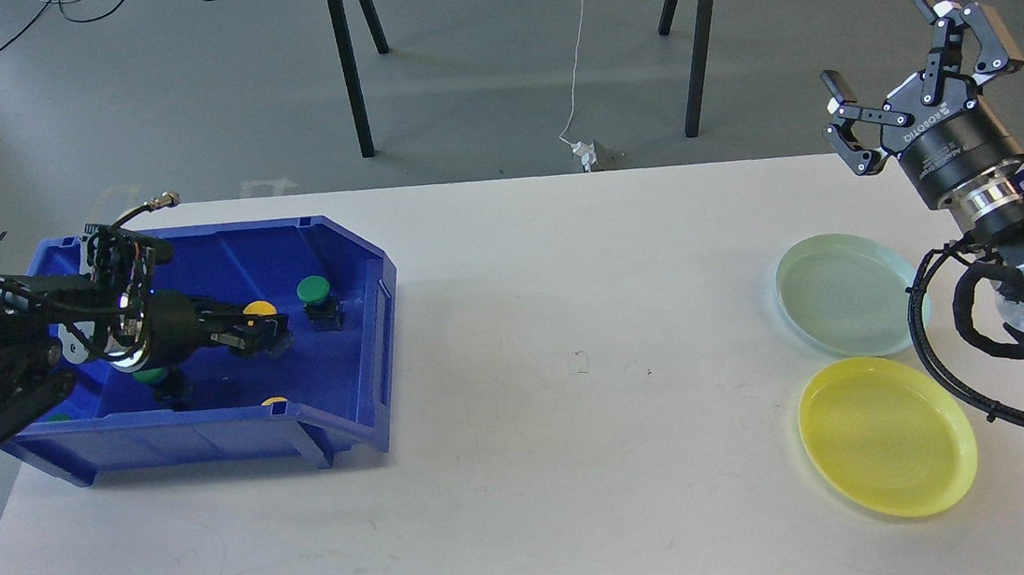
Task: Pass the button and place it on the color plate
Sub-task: 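Lift the yellow button out of the bin with the left gripper, then move the right gripper toward the left gripper to meet the button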
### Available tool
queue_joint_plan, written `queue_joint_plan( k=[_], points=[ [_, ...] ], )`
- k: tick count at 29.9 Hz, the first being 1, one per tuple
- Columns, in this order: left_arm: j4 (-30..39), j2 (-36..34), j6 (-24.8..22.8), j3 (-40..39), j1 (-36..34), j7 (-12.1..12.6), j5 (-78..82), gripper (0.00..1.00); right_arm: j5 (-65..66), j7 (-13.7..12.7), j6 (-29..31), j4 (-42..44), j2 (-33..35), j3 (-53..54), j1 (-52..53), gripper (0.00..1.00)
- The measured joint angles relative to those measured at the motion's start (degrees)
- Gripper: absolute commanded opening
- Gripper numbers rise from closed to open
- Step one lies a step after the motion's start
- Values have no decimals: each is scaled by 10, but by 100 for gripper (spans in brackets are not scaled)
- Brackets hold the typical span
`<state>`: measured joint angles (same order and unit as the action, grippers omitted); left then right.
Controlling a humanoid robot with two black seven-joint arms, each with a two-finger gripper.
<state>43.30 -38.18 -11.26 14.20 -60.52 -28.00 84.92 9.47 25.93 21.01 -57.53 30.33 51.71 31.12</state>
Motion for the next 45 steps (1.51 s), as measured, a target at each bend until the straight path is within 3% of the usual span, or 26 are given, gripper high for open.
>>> queue_joint_plan(
  k=[9,15,20,25,34,45],
  points=[
    [179,-127,-132,-163,12,0,-34,9,-4,1,68,21,16,58,-5,100],
    [352,-201,-164,-222,32,0,-194,9,-5,18,70,15,17,77,-22,100],
    [434,-188,-167,-263,33,0,-368,9,-1,21,55,-23,29,93,-53,100],
    [433,-106,-155,-307,28,0,-522,10,23,21,20,-99,68,94,-97,100],
    [278,95,-106,-290,51,0,-563,11,167,21,5,-260,109,86,-183,100],
    [264,119,-106,-283,54,0,-563,12,202,21,4,-336,106,42,-153,100]
  ],
)
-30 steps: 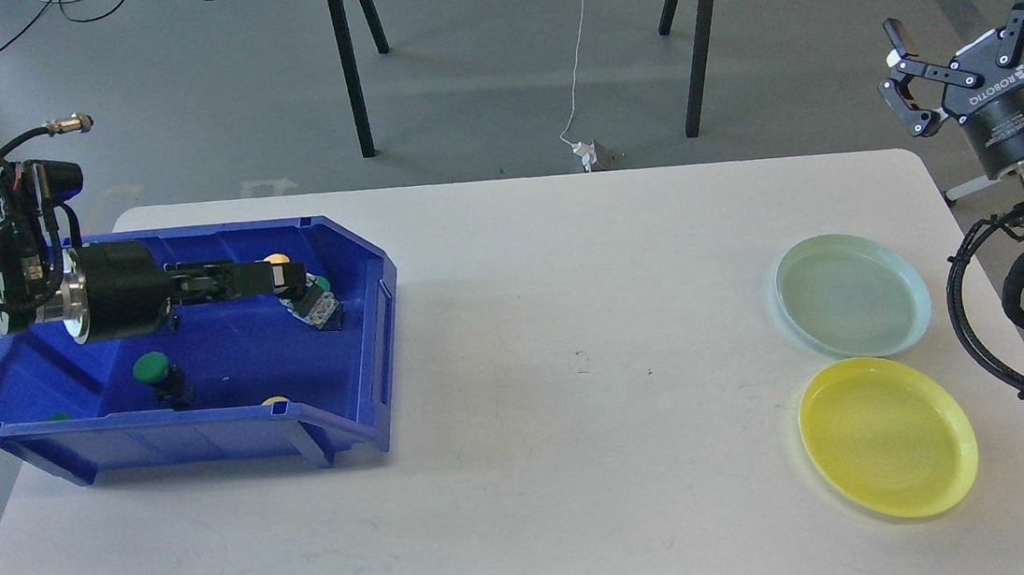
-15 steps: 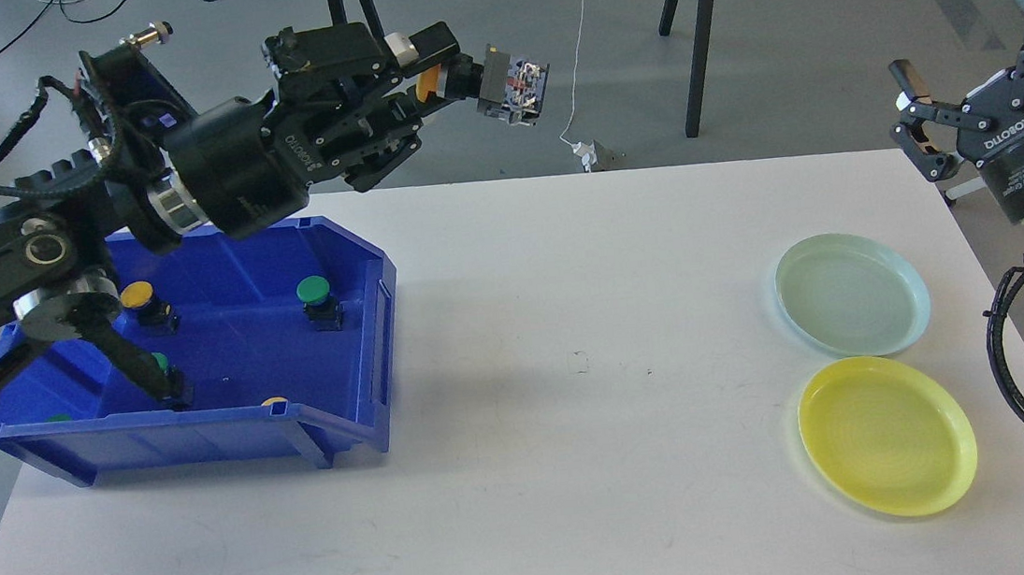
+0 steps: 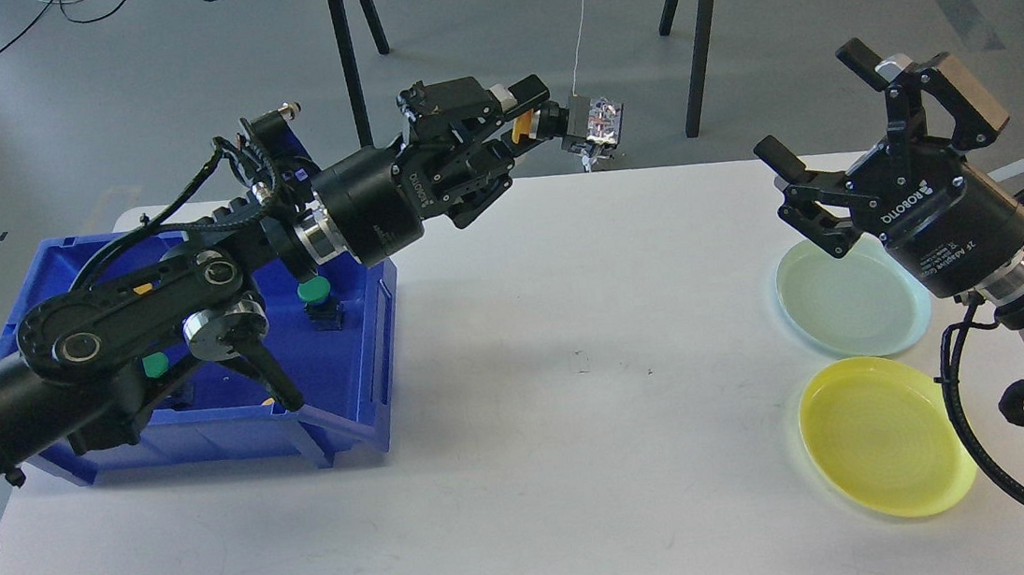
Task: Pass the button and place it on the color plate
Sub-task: 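Move the right gripper toward the left gripper to meet the button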
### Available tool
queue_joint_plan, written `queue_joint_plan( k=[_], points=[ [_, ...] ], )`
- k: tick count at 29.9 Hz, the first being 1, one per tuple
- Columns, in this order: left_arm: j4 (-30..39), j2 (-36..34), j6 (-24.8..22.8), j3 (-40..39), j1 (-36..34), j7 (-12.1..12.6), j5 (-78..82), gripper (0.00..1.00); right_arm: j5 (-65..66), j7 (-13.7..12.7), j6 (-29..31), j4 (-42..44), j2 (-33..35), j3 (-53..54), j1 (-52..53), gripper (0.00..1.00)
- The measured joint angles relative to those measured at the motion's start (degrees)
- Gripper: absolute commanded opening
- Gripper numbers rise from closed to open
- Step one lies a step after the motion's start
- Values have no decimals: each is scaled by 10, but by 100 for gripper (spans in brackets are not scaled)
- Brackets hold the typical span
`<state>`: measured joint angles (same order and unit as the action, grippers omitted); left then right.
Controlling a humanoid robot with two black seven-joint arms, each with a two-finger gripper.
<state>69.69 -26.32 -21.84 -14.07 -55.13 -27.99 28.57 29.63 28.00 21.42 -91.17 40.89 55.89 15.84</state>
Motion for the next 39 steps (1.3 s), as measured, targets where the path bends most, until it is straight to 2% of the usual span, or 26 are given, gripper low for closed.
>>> queue_joint_plan(
  k=[3,9,17,28,39],
  points=[
    [1,0,-2,0,0,0,0,12,31,0,-8,2,-5,-55,49,100],
    [1,-1,-5,1,-1,0,0,13,81,0,-60,22,-33,-137,118,100],
    [0,-2,-12,1,-2,0,0,13,92,0,-88,59,-85,-146,142,100],
    [-4,-1,-13,1,-3,0,0,14,94,0,-90,98,-122,-207,203,99],
    [-6,-2,-23,1,-4,0,0,14,93,0,-94,98,-126,-209,205,89]
  ],
)
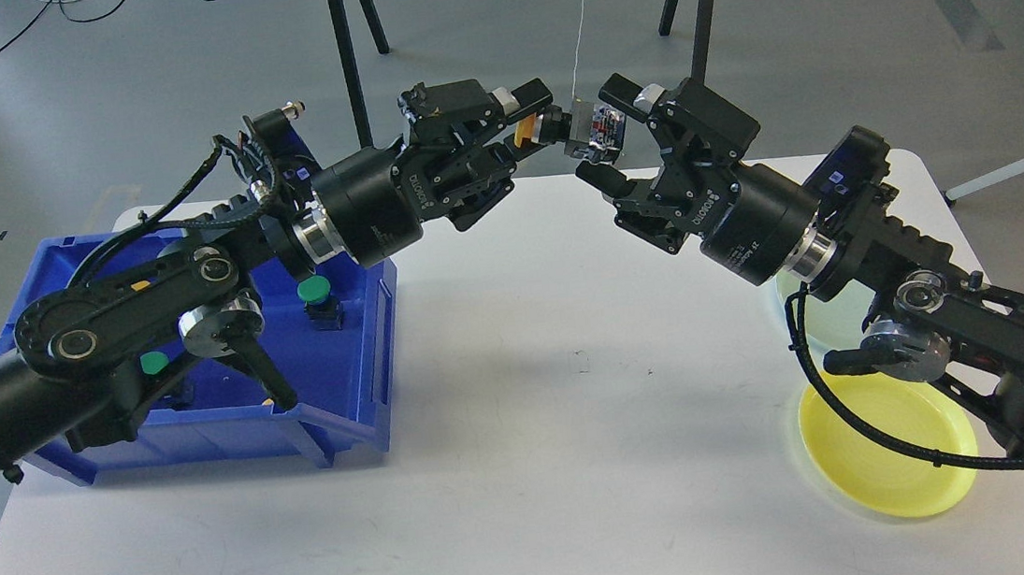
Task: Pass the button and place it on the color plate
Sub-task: 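Move the right gripper toward the left gripper to meet the button, then grasp the yellow button with the right gripper and open the left gripper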
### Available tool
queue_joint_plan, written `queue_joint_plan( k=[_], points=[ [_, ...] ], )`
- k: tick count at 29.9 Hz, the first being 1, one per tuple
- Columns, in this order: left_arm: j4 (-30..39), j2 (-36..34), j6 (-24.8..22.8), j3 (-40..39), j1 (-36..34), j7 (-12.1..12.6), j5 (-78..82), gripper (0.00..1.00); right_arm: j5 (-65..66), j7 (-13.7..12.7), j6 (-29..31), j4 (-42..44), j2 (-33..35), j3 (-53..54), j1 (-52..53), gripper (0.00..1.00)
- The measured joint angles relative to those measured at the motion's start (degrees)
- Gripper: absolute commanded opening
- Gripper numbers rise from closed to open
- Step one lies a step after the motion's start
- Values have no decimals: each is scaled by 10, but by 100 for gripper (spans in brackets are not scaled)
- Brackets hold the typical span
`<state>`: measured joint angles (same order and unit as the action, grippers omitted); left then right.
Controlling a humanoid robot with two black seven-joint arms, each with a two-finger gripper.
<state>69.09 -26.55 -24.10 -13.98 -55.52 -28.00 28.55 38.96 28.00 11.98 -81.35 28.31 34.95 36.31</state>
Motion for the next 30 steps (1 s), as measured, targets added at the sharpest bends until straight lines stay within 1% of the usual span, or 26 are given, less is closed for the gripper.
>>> queue_joint_plan(
  k=[4,9,15,20,26,30],
  points=[
    [0,0,-1,0,0,0,0,14,0,0,-1,1,-6,0,0,83],
    [0,0,-1,0,0,0,-1,14,1,0,-3,1,-10,-2,1,82],
    [0,0,-4,-1,0,0,-1,14,2,0,-3,0,-11,-4,12,76],
    [0,-1,-5,-1,0,0,-1,14,7,0,-3,5,-11,-5,15,65],
    [0,-1,-5,-1,0,0,0,14,18,0,-2,8,-11,-5,14,56],
    [0,-1,-5,-1,0,0,0,14,21,0,-2,8,-11,-5,14,46]
  ],
)
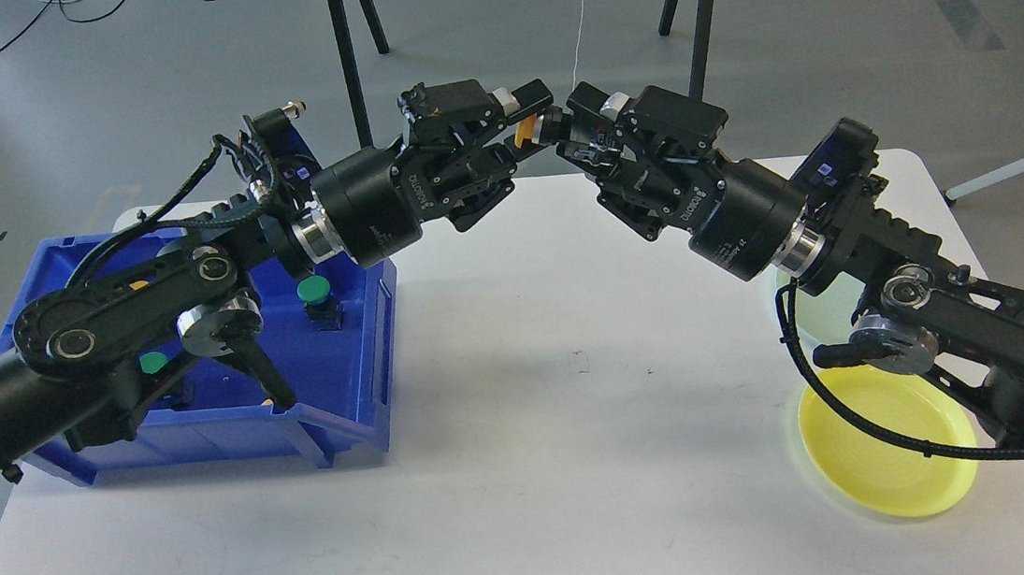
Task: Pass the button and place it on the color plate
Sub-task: 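Grasp the yellow button with the right gripper and open the left gripper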
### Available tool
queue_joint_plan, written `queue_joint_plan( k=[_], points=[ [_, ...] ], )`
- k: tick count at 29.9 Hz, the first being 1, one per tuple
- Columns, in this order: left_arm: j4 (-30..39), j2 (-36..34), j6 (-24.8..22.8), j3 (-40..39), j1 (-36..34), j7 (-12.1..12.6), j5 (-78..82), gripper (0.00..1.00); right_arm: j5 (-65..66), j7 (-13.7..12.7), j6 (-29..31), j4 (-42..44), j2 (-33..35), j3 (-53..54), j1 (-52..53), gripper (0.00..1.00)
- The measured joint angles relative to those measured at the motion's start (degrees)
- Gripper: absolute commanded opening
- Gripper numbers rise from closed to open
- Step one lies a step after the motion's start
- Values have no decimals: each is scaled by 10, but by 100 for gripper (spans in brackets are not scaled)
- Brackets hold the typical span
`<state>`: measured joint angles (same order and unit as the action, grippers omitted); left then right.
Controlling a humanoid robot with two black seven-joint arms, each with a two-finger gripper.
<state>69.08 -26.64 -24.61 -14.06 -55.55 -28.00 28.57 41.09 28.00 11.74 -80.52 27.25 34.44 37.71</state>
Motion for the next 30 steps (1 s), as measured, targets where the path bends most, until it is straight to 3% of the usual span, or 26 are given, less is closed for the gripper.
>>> queue_joint_plan(
  k=[5,9,12,15,20,30],
  points=[
    [0,0,0,0,0,0,0,16,6,0,0,1,0,-1,0,26],
    [0,-1,-13,0,2,0,1,22,7,0,-2,2,-3,-1,0,19],
    [-1,-2,-25,1,2,0,1,40,7,0,-3,3,-3,0,0,15],
    [-1,-2,-28,1,2,0,1,67,7,0,-4,4,-3,0,0,12],
    [-1,0,-30,-3,2,0,1,80,6,0,-3,4,-3,-1,0,10],
    [1,2,-27,-5,3,0,1,84,2,0,-4,-1,17,17,-27,9]
  ],
)
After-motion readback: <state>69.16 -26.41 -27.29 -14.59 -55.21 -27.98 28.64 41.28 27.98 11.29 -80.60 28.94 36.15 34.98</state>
